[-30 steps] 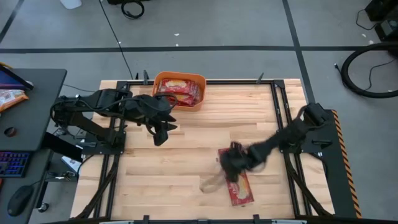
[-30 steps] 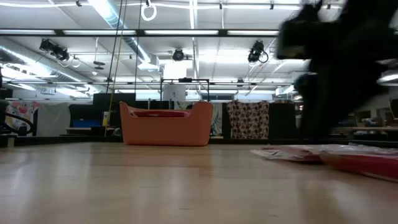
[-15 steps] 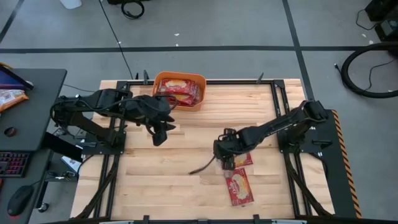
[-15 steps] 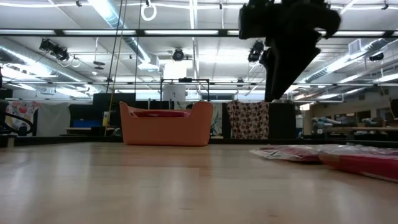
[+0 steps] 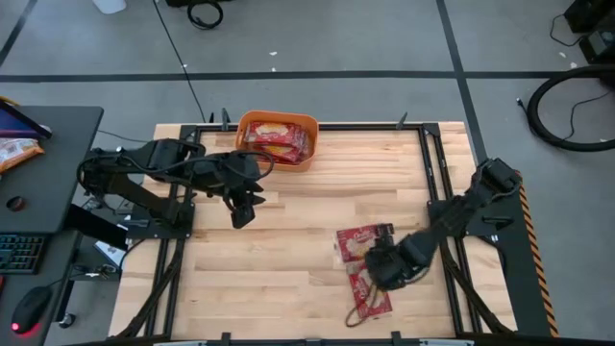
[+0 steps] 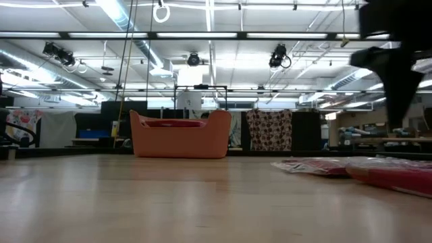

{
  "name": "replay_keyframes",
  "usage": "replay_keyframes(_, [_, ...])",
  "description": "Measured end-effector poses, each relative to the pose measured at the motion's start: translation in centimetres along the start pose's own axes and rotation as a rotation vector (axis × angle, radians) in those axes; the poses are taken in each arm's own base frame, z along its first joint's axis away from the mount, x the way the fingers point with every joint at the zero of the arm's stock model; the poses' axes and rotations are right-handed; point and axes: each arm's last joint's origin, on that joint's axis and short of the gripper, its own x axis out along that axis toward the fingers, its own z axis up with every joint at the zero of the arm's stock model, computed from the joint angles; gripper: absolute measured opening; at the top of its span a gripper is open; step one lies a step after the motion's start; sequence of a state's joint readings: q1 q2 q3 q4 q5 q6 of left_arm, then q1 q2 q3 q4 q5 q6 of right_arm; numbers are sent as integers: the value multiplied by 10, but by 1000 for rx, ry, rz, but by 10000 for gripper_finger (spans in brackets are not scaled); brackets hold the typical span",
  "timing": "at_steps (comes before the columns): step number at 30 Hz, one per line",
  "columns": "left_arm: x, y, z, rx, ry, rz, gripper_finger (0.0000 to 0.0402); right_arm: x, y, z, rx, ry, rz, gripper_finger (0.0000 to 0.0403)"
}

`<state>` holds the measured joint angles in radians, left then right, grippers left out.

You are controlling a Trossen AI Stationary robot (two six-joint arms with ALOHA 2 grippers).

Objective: Sort popcorn bags into baskets
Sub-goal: Put the red popcorn bag into the orange container

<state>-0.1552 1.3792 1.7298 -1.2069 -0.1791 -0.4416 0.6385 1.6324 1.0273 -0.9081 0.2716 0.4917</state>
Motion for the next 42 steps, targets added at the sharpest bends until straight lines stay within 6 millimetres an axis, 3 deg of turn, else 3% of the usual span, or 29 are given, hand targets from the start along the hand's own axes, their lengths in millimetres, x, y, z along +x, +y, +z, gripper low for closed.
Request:
replay_keyframes(11, [0, 0, 1, 0, -11, 13, 142, 19, 11, -36, 24, -53, -50, 208])
replay_keyframes(24, [0, 1, 1, -2, -18, 26, 142, 46, -4, -46, 19, -51, -72, 202])
replay_keyframes(29, [0, 1, 1, -2, -18, 26, 142, 49, -7, -44, -34, -84, -103, 156])
replay_keyframes(38, [0, 1, 1, 1, -19, 29, 142, 52, -11, -35, 15, -100, -33, 15])
replay_keyframes(42, [7, 1, 1, 4, -52, 77, 142, 45, -12, -28, 47, -69, 26, 12])
